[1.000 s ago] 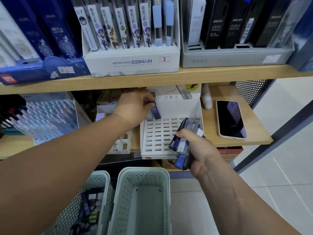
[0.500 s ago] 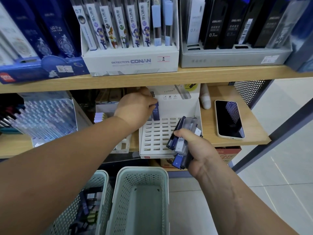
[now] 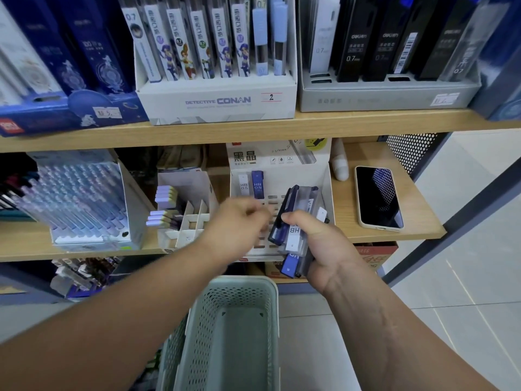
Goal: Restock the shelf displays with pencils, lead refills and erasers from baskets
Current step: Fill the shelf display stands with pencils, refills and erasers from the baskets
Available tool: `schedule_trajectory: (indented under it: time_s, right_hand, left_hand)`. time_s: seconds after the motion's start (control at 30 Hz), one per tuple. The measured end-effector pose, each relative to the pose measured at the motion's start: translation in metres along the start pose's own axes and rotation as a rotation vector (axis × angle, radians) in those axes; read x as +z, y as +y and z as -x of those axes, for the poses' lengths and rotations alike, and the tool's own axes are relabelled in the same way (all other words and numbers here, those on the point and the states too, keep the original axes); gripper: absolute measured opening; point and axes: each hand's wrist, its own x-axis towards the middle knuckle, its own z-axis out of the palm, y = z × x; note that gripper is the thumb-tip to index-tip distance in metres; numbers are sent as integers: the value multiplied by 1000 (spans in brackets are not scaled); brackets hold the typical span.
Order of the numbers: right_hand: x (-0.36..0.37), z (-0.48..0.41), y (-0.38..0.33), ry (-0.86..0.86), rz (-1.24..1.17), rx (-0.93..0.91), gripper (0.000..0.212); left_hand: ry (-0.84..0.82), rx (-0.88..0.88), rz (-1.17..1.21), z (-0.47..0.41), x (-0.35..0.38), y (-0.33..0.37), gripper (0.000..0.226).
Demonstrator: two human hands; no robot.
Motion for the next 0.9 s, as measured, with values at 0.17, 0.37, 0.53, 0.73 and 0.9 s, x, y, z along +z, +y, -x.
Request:
schedule_trajectory:
  time_s: [0.17,0.37,0.53,0.73,0.9]
  right_hand:
    - [6,0,6,10,67,17,15]
    - [3,3,8,58,88,-39,20]
    - [5,5,9,114,107,-59,23]
    - [8,7,8,105,177,-61,23]
    - [14,11,8,75,115,-36,28]
  left_hand:
    - [-33,-225,434,27,13,-11,16]
    - [-31,-200,449,37,12,-11,25]
    - [-14,-169,407,36,10,-15,34]
    - [13,-131,381,36,11,-16,31]
    - [55,-93,377,31,10,-12,29]
